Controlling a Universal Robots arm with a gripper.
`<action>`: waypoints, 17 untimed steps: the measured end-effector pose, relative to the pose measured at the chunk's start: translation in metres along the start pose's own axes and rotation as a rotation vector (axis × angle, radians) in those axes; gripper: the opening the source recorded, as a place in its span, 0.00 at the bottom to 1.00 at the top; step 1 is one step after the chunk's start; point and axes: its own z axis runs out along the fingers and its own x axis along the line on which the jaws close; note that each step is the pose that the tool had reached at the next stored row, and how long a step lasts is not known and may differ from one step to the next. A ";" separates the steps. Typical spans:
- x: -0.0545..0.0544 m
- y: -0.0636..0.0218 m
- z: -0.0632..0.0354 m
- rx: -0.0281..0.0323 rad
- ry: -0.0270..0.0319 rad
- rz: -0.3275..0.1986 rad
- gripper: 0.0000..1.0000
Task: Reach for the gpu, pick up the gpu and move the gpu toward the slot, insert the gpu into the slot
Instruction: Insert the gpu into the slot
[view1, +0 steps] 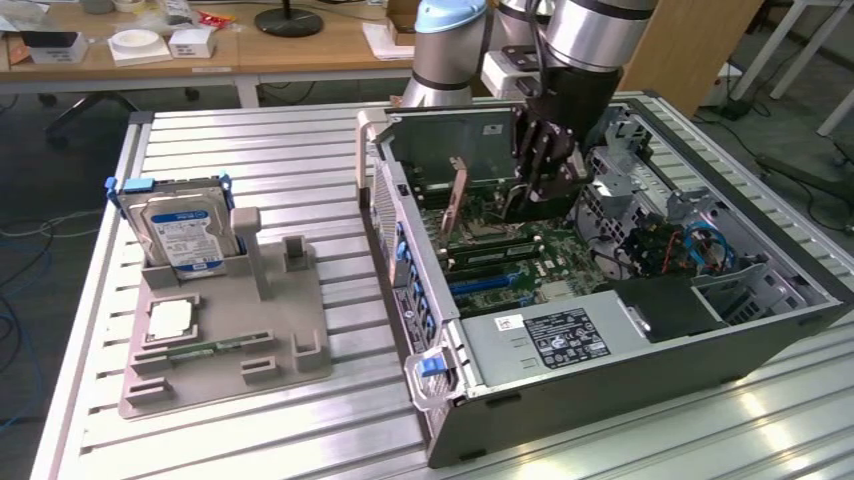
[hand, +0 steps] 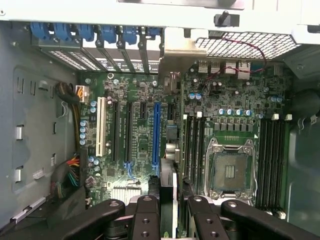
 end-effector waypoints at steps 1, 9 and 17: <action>0.000 0.0000 0.0002 0.0000 0.0000 0.003 0.26; 0.000 0.0003 0.0021 0.0002 -0.0004 0.008 0.26; 0.000 0.0001 0.0062 0.0001 -0.0003 0.008 0.26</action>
